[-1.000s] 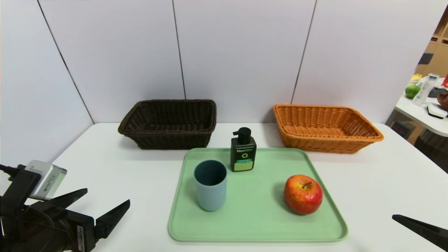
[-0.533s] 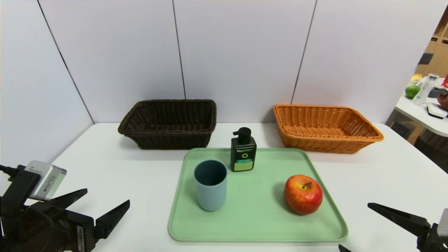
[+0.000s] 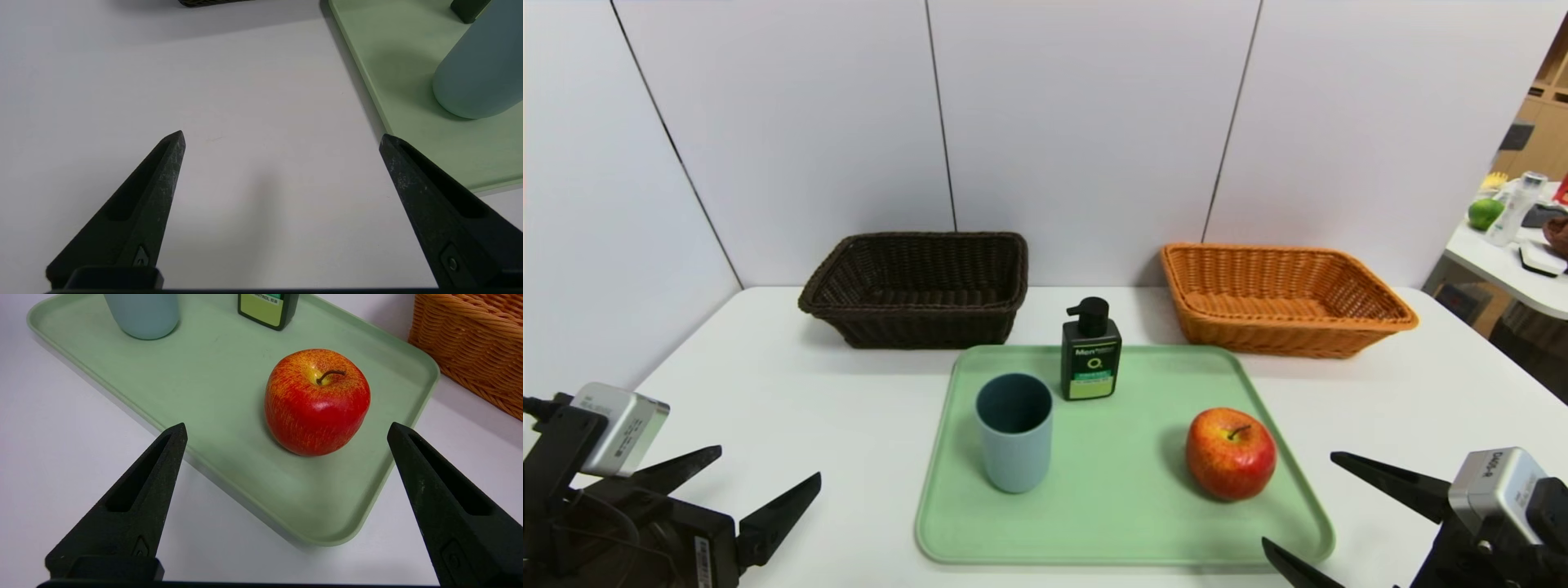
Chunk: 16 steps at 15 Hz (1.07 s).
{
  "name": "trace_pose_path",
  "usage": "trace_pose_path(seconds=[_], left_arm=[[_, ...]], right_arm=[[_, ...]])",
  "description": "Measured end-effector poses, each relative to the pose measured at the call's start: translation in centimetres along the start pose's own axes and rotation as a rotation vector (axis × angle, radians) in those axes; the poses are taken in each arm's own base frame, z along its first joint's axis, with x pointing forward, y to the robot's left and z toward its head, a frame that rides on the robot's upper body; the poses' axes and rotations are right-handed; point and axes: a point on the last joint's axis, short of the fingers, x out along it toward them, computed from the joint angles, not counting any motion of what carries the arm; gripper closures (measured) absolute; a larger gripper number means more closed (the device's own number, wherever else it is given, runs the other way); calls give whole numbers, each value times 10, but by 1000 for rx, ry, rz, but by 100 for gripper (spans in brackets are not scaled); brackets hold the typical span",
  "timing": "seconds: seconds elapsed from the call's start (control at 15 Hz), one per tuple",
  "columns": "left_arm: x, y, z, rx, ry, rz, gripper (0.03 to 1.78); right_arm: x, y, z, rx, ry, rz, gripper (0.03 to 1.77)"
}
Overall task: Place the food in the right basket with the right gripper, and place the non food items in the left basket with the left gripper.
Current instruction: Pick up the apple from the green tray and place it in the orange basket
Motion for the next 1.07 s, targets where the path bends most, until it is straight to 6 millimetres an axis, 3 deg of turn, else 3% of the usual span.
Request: trace_pose_path(seconds=[1.07], left_arm=[[-3, 1, -2, -3, -6, 4, 12]], right_arm=[[49, -5, -11, 16, 46, -55, 11]])
